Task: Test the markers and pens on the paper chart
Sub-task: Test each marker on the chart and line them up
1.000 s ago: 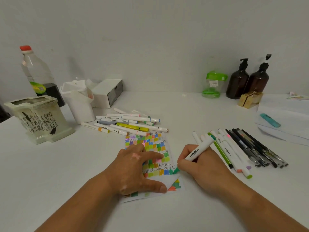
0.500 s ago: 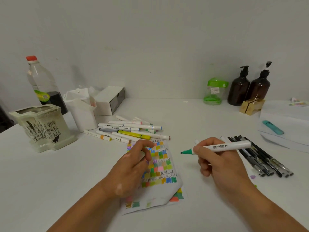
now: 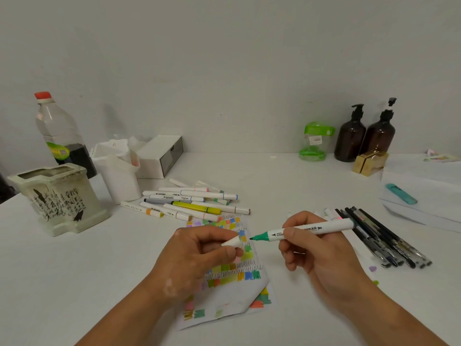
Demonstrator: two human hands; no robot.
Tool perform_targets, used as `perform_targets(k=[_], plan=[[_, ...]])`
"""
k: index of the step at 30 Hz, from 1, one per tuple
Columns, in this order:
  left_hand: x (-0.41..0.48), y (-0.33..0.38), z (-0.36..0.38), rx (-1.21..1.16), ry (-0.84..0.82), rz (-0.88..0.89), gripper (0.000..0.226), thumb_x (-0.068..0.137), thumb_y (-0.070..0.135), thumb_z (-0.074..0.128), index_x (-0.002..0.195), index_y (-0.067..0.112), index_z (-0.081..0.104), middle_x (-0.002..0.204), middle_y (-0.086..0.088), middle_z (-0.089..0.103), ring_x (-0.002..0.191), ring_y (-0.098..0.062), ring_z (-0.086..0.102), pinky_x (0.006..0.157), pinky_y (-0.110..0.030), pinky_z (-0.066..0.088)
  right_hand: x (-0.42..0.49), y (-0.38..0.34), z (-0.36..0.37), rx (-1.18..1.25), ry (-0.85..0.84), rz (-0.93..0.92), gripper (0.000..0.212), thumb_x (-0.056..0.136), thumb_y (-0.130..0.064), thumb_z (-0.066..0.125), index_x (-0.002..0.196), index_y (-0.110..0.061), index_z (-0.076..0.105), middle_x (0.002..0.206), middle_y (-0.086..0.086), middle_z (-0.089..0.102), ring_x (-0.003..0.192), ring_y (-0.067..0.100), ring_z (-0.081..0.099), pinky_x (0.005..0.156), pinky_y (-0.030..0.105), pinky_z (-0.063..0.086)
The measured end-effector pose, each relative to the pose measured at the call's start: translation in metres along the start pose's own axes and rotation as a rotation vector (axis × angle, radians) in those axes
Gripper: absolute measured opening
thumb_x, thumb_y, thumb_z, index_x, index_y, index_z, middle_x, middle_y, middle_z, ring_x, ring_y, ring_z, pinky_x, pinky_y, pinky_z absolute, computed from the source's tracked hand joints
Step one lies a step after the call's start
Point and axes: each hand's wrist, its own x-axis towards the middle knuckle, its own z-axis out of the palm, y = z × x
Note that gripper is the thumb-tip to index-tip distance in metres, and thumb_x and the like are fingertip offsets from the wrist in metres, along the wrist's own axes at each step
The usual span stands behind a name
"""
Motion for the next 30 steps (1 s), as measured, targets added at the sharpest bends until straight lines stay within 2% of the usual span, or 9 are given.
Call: perform_targets(k=[2, 4, 10, 14, 17, 22, 24, 28, 30], plan=[[0.0, 0.001, 0.0, -0.018, -0.02, -0.001, 0.028, 0.072, 0.022, 0.077, 0.1, 0.026, 0.078, 0.096, -0.01, 0.078, 0.096, -0.025, 0.075, 0.084, -0.027, 0.059, 0.0, 0.001, 0.0, -0.029, -0.013, -0.004, 0.014, 0.071, -0.011, 0.083, 0.075, -0.013, 0.07, 0.067, 0.019, 0.065, 0.052, 0.022, 0.056, 0.046, 0.028, 0.046], [0.0, 0.002, 0.001, -0.011, -0.046, 0.0, 0.028, 0.074, 0.022, 0.076, 0.101, 0.028, 0.079, 0.097, -0.01, 0.078, 0.095, -0.025, 0.075, 0.083, -0.027, 0.059, 0.0, 0.002, 0.0, -0.038, -0.028, -0.01, 0.004, 0.074, -0.016, 0.074, 0.075, -0.014, 0.071, 0.069, 0.019, 0.067, 0.053, 0.022, 0.058, 0.047, 0.027, 0.047], [-0.004, 0.003, 0.006, 0.052, -0.092, 0.032, 0.027, 0.079, 0.022, 0.074, 0.104, 0.031, 0.078, 0.093, -0.007, 0.078, 0.088, -0.023, 0.076, 0.078, -0.024, 0.059, -0.005, 0.005, 0.009, -0.161, -0.126, -0.011, 0.021, 0.066, -0.034, 0.079, 0.08, -0.02, 0.073, 0.077, 0.02, 0.073, 0.061, 0.022, 0.066, 0.055, 0.027, 0.052], [-0.005, 0.004, 0.006, 0.041, -0.084, 0.072, 0.024, 0.081, 0.023, 0.071, 0.104, 0.025, 0.078, 0.088, -0.01, 0.077, 0.081, -0.024, 0.075, 0.074, -0.026, 0.058, -0.005, 0.004, 0.012, -0.161, -0.115, -0.027, 0.019, 0.068, -0.035, 0.08, 0.079, -0.022, 0.074, 0.078, 0.02, 0.074, 0.064, 0.023, 0.069, 0.058, 0.027, 0.055], [-0.005, 0.003, 0.006, 0.051, -0.086, 0.094, 0.021, 0.083, 0.023, 0.07, 0.103, 0.022, 0.078, 0.085, -0.01, 0.076, 0.079, -0.024, 0.074, 0.073, -0.027, 0.058, -0.006, 0.004, 0.014, -0.207, -0.12, -0.045, 0.008, 0.077, -0.027, 0.079, 0.081, -0.022, 0.074, 0.078, 0.018, 0.074, 0.066, 0.024, 0.071, 0.062, 0.03, 0.058], [0.0, -0.002, 0.001, 0.116, -0.035, 0.105, 0.022, 0.081, 0.027, 0.07, 0.102, 0.027, 0.078, 0.086, -0.006, 0.076, 0.08, -0.02, 0.073, 0.076, -0.027, 0.057, -0.005, 0.009, 0.019, -0.271, -0.163, -0.071, 0.006, 0.083, -0.026, 0.077, 0.088, -0.024, 0.074, 0.076, 0.011, 0.072, 0.067, 0.025, 0.067, 0.062, 0.036, 0.058], [0.004, -0.001, -0.003, 0.096, -0.003, 0.12, 0.022, 0.081, 0.027, 0.07, 0.101, 0.027, 0.078, 0.085, -0.004, 0.075, 0.079, -0.017, 0.071, 0.075, -0.024, 0.056, -0.002, 0.004, 0.015, -0.25, -0.241, -0.068, 0.019, 0.081, -0.031, 0.079, 0.099, -0.025, 0.075, 0.081, 0.008, 0.072, 0.069, 0.02, 0.064, 0.06, 0.034, 0.055], [0.007, -0.001, -0.012, 0.072, -0.01, 0.113, 0.022, 0.082, 0.027, 0.069, 0.102, 0.029, 0.077, 0.089, -0.002, 0.073, 0.084, -0.018, 0.069, 0.078, -0.025, 0.055, 0.0, -0.01, -0.006, 0.033, -0.553, 0.163, 0.074, 0.085, -0.062, 0.067, 0.136, -0.008, 0.061, 0.122, 0.022, 0.066, 0.08, 0.02, 0.058, 0.057, 0.026, 0.047], [0.008, -0.003, -0.013, 0.037, -0.046, 0.115, 0.02, 0.083, 0.021, 0.07, 0.101, 0.025, 0.076, 0.09, -0.004, 0.072, 0.084, -0.018, 0.069, 0.078, -0.025, 0.055, -0.001, -0.013, -0.008, 0.052, -0.581, 0.269, 0.076, 0.083, -0.068, 0.064, 0.134, -0.011, 0.063, 0.123, 0.025, 0.067, 0.075, 0.02, 0.057, 0.055, 0.025, 0.045]])
